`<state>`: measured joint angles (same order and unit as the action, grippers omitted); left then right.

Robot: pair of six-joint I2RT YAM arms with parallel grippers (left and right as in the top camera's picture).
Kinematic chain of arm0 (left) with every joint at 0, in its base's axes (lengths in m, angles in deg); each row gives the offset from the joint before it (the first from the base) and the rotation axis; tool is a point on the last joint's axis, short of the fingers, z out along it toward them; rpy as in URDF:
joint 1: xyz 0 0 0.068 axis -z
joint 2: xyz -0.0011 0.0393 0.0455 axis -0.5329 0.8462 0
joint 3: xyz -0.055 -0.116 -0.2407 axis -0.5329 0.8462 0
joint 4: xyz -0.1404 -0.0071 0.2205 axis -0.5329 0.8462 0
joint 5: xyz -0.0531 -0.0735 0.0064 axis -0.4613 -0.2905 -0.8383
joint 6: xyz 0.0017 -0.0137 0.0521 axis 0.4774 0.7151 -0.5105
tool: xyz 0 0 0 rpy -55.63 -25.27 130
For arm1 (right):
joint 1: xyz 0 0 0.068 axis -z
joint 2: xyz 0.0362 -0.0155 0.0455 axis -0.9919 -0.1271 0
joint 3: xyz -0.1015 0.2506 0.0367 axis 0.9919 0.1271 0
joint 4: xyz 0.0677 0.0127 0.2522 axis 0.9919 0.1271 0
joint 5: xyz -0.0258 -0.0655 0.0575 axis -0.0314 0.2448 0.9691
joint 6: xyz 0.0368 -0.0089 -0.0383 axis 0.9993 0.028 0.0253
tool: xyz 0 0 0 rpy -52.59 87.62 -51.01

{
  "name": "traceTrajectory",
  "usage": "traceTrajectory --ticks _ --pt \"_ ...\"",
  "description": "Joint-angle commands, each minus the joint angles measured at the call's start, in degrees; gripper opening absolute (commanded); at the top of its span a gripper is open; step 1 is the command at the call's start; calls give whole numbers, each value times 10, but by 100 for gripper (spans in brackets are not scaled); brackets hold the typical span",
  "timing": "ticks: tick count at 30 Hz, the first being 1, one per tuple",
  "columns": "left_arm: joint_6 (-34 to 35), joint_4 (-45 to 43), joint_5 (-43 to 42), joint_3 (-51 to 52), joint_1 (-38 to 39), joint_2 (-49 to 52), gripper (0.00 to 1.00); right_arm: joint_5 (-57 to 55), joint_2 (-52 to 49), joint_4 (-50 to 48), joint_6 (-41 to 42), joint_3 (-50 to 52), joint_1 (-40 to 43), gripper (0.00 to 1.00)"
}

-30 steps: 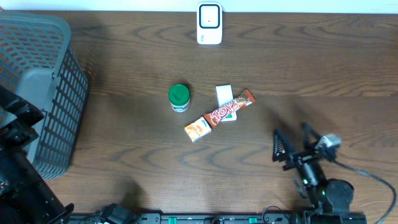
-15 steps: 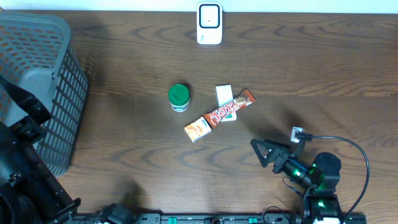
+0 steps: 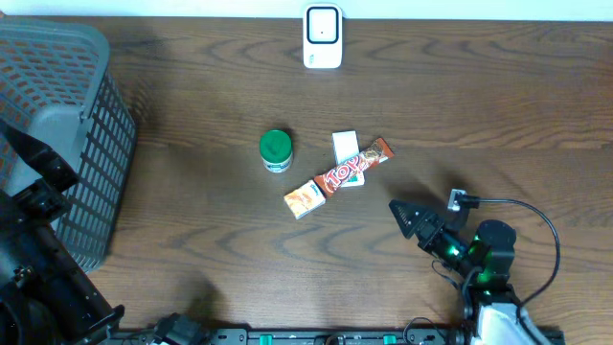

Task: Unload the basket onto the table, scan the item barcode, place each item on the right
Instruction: 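Move the right gripper to the red Tora bar and grasp it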

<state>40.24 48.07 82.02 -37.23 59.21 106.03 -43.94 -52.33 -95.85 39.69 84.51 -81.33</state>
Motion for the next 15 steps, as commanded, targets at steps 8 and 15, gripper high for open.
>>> traceTrajectory --ticks 8,15 --pt "6 -1 7 2 -2 -3 98 -26 -243 -74 37 -101 -41 99" --pt "6 -1 7 2 -2 -3 98 -76 -381 -73 38 -228 -112 99"
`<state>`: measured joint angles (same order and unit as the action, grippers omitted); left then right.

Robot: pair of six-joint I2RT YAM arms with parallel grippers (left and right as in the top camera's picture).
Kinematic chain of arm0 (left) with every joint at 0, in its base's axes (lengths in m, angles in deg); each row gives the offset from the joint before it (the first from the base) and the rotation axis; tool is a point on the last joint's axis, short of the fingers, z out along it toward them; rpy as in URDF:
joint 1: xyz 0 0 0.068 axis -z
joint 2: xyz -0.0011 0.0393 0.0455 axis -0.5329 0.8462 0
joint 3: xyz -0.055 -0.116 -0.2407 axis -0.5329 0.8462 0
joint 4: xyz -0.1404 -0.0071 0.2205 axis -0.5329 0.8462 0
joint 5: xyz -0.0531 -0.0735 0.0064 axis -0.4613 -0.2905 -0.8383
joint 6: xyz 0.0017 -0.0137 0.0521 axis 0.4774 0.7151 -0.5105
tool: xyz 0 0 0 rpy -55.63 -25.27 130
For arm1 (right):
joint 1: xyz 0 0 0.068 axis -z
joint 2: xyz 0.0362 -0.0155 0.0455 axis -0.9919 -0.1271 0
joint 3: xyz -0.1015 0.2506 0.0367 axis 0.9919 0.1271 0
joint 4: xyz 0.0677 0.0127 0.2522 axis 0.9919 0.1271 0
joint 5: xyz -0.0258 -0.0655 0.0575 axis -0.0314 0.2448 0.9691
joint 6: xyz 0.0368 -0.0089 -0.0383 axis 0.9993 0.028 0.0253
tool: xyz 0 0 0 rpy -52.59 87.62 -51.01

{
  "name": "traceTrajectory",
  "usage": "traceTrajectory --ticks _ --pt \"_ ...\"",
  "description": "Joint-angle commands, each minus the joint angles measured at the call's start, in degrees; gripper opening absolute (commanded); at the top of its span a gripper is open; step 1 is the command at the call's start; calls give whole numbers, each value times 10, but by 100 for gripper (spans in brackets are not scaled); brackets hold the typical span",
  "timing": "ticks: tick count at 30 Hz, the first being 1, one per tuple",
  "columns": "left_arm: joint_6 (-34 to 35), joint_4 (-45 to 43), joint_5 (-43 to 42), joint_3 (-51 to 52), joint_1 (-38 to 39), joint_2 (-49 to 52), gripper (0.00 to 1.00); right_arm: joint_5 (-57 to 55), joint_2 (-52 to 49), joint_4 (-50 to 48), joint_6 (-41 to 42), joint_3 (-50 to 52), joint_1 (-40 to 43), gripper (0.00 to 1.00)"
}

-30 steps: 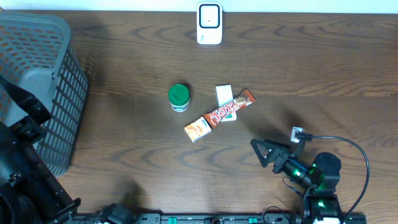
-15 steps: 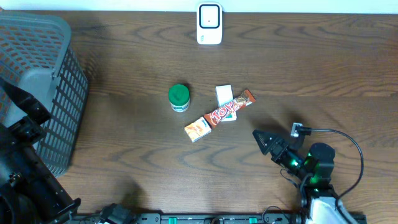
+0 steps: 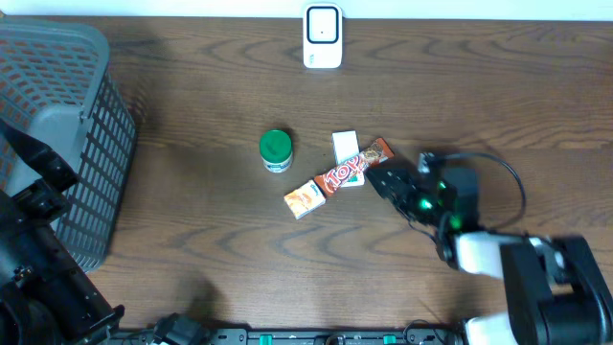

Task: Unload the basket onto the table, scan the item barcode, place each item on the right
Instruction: 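Move the right gripper to the red Tora bar and grasp it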

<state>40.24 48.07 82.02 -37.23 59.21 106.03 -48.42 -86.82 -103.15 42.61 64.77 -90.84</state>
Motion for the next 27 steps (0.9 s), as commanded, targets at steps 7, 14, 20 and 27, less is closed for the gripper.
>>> traceTrajectory --ticks 7,14,20,27 --pt "6 -1 7 2 -2 -4 98 -83 -123 0 19 -63 -23 93" --pt "6 -1 7 2 -2 -4 98 -91 -155 -3 10 -66 -23 62" --pt "36 0 7 2 -2 -4 98 -96 -155 -3 -34 -79 -23 46" --pt "43 0 7 2 -2 -4 98 -116 -155 -3 -33 -89 -23 83"
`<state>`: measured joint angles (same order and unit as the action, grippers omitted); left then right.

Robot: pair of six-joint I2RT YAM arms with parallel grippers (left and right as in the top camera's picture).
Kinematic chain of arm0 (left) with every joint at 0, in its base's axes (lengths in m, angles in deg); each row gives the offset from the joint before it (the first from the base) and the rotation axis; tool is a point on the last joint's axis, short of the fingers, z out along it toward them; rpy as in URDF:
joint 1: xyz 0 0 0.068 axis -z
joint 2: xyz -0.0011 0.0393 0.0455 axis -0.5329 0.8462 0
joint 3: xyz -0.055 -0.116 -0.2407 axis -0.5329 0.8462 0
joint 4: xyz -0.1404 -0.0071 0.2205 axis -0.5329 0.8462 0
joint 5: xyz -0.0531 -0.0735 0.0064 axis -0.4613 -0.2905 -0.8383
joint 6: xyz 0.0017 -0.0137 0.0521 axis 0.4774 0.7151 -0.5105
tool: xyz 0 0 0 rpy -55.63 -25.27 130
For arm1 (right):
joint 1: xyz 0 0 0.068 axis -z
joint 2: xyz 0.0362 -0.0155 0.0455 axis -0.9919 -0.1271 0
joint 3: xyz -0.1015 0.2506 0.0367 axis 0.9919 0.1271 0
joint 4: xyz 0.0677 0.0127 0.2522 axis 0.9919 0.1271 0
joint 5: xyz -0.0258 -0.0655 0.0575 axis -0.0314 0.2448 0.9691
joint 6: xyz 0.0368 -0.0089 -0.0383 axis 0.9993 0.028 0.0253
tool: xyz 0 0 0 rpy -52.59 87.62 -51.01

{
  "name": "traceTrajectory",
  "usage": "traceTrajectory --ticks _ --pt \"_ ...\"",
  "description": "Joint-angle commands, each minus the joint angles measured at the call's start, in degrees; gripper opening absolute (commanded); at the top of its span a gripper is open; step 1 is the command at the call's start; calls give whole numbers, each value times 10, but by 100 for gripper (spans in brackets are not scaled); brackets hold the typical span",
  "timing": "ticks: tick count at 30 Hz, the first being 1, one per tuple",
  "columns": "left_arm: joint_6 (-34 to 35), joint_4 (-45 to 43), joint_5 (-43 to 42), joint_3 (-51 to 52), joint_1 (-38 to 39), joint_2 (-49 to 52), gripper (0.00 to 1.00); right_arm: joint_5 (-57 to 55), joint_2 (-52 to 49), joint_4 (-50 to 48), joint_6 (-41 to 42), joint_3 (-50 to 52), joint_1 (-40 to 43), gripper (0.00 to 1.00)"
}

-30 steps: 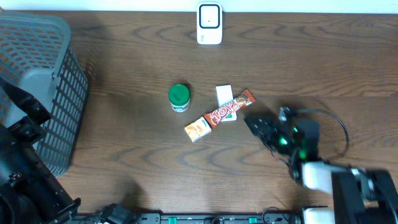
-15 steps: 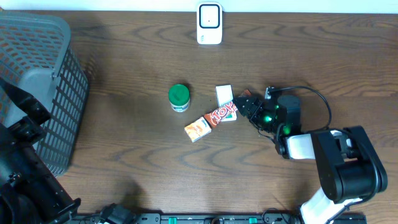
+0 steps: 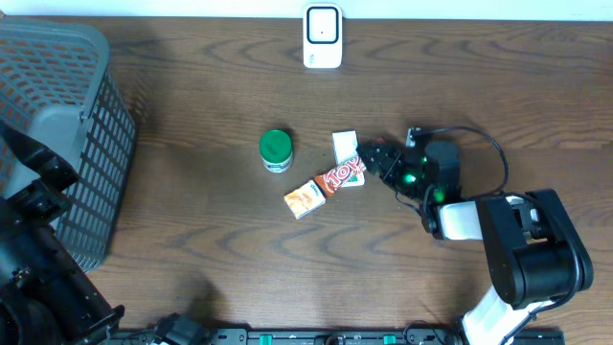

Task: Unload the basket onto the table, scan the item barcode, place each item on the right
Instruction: 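Move the right gripper to the red Tora bar and grasp it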

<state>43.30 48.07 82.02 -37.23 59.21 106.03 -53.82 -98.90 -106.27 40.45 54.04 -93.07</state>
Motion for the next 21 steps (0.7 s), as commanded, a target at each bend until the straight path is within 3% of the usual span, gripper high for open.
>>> traceTrajectory --ticks 1,6,14,21 --pt "12 0 7 2 -2 -4 98 -63 -34 28 -8 16 -1 81" --pt "12 0 7 2 -2 -4 98 -63 -34 29 21 8 -9 64" --pt "14 0 7 2 -2 -4 98 -93 -34 29 25 7 -33 48" --pt "14 4 7 2 -2 -4 98 -90 -34 22 25 7 -35 14"
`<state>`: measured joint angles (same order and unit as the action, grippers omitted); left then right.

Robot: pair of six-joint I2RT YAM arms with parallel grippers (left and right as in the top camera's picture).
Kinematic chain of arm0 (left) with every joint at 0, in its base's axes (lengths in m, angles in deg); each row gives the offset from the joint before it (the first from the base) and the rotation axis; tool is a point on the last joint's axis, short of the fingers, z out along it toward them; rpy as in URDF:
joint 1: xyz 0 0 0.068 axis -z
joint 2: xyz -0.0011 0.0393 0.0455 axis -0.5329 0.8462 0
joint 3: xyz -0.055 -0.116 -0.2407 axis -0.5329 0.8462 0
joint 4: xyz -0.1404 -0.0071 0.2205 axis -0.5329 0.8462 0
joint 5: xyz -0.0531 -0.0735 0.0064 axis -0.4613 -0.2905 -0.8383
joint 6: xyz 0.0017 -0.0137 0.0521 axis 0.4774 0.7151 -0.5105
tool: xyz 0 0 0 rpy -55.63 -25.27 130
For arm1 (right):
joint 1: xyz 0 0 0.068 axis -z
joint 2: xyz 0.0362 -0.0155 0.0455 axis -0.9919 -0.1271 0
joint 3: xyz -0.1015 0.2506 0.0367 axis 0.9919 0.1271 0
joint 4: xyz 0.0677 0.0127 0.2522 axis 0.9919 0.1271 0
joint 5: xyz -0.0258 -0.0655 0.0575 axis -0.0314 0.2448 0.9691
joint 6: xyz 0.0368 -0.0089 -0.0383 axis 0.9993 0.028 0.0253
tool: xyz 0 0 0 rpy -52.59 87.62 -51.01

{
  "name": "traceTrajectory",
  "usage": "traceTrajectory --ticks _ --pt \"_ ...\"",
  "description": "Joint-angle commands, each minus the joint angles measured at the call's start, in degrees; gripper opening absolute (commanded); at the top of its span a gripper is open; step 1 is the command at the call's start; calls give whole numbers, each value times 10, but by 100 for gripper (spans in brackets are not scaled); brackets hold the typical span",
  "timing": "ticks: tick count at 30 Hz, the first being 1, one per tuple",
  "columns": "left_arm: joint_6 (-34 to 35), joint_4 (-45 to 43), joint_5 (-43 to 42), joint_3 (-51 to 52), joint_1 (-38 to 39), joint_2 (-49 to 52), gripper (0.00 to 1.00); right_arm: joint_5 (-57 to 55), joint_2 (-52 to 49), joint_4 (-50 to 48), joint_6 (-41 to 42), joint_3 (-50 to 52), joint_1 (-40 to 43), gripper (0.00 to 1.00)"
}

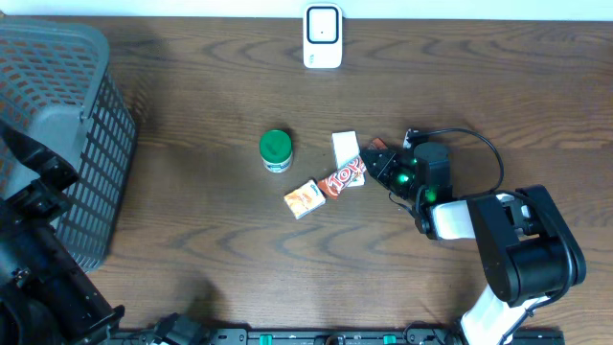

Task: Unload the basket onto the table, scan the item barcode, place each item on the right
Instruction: 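Move the right gripper to the red Tora bar and grasp it, then lift the Tora bar with the right gripper and turn it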

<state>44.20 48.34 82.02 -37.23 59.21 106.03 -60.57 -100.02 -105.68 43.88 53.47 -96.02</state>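
Observation:
A red candy bar (pixel 340 178) lies at the table's middle, slanting up to the right, between a white box (pixel 345 147) and a small orange box (pixel 305 199). My right gripper (pixel 376 159) is down over the bar's right end and hides it; how the fingers stand is too dark to tell. A green-capped jar (pixel 276 149) stands to the left. At the far edge stands the white scanner (pixel 323 36). My left arm (pixel 34 220) is folded at the left edge, its gripper unclear.
A grey mesh basket (pixel 77 115) fills the far left corner. The right arm's cable (pixel 479 144) loops above its wrist. Bare wooden table (pixel 192 259) lies in front of the items.
My right gripper has shifted slightly right and down along the candy bar's right end. The bar and the other items lie where they were.
My right gripper was first near the front right, well clear of the items. Then it stood just right of the candy bar's end. After that it covered that end, and it stays there now. The left arm has not moved.

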Motion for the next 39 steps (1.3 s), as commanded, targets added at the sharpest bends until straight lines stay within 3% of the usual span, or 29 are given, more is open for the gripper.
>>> traceTrajectory --ticks 1,4,13,24,31,37,39 --pt "5 2 7 2 -2 -4 98 -21 -23 13 -10 12 -4 8" --pt "5 2 7 2 -2 -4 98 5 -23 9 -10 12 1 1" --pt "5 73 7 2 -2 -3 98 143 -21 -15 8 12 13 1" --pt "6 123 7 2 -2 -2 98 334 -21 -15 193 12 86 2" --pt "80 183 7 2 -2 -2 98 489 -21 -22 429 12 110 2" --pt "109 231 7 2 -2 -2 98 592 -21 -105 602 12 110 2" --pt "109 241 7 2 -2 -2 98 608 -21 -118 613 10 110 2"
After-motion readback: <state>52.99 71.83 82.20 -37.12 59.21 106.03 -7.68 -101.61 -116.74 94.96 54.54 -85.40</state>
